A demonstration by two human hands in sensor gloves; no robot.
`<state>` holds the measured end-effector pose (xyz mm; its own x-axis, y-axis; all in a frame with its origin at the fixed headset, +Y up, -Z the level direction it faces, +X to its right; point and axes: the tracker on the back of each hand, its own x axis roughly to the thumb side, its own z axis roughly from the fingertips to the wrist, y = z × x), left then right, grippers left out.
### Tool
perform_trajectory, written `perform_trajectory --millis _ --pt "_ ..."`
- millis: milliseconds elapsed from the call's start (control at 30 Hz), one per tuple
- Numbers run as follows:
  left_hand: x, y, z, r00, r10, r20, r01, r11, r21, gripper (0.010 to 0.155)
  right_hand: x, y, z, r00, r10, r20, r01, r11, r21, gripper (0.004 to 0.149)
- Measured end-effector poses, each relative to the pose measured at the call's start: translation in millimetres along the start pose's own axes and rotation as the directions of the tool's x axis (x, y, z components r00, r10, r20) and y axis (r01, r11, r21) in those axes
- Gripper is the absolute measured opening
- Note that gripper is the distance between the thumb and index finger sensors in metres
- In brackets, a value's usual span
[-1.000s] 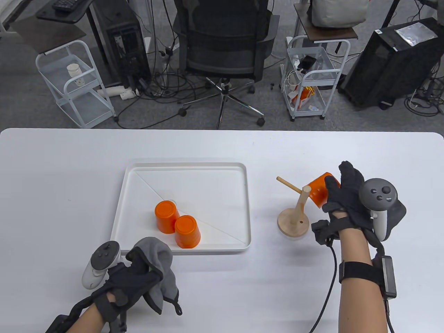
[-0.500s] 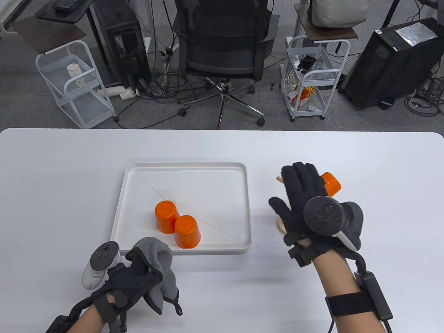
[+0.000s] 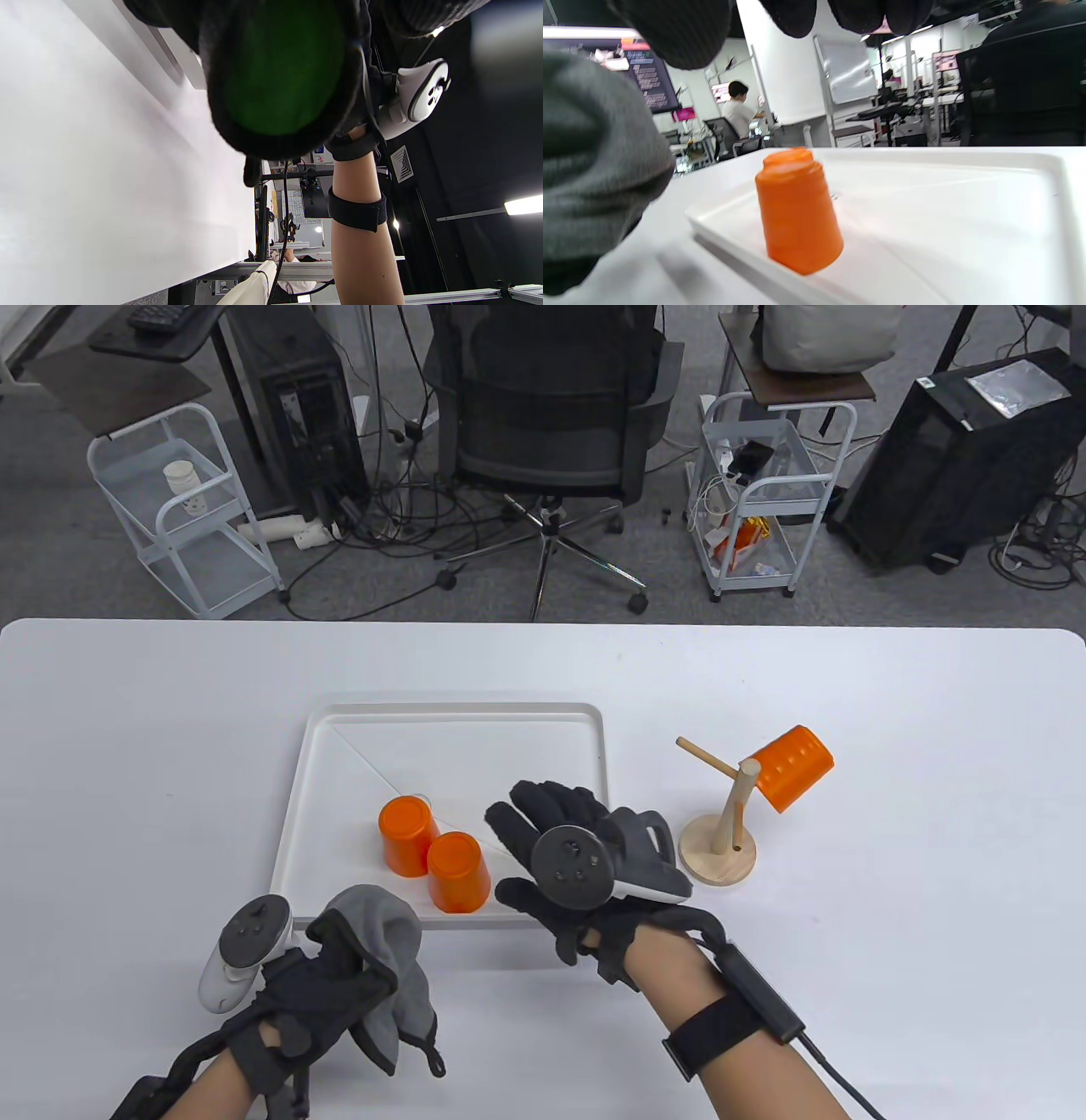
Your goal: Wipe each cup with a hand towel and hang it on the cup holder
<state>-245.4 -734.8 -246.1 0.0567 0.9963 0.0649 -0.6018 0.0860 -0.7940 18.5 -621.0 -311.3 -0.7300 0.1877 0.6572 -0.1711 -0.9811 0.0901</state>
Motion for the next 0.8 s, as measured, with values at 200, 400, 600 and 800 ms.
perform_trajectory --millis 200,400,600,800 --pt "0 0 0 1.0 0.002 -0.001 -0.002 1.0 -0.002 0.09 13 27 -27 0.999 0.031 0.044 -0.034 0.997 0.069 0.075" --pt "0 0 0 1.0 0.006 -0.002 -0.006 1.0 -0.004 0.09 20 53 -49 0.997 0.049 0.053 -0.056 0.99 0.13 0.074" --pt "0 0 0 1.0 0.009 0.001 -0.009 1.0 -0.005 0.09 21 71 -61 0.998 0.056 0.028 -0.06 0.986 0.159 0.071" --pt "0 -1 -1 1.0 0.013 0.0 -0.013 1.0 -0.007 0.09 19 86 -64 0.999 0.045 0.017 -0.047 0.986 0.157 0.068"
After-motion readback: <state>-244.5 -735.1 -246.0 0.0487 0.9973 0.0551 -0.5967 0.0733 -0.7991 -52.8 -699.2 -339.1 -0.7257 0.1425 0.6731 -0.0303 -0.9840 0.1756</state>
